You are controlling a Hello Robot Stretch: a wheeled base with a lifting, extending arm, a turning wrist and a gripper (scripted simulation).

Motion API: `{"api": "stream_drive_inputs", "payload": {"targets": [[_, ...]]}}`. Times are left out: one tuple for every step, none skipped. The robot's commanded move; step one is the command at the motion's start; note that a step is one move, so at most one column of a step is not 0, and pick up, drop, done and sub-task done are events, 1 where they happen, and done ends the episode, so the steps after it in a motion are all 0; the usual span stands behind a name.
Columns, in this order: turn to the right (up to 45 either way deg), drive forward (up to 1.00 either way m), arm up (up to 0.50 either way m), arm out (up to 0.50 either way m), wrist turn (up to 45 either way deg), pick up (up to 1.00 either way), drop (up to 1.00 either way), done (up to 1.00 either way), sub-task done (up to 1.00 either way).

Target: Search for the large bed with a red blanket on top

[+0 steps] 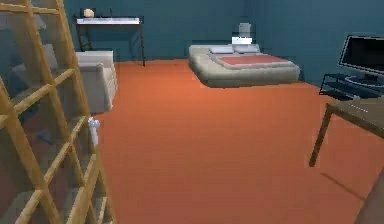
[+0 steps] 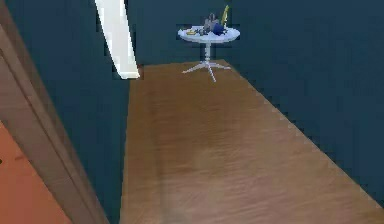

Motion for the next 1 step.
{"api": "stream_drive_inputs", "payload": {"targets": [[0.0, 1.00, 0.00, 0.00, 0.0, 0.00, 0.00, 0.00, 0.00]]}}
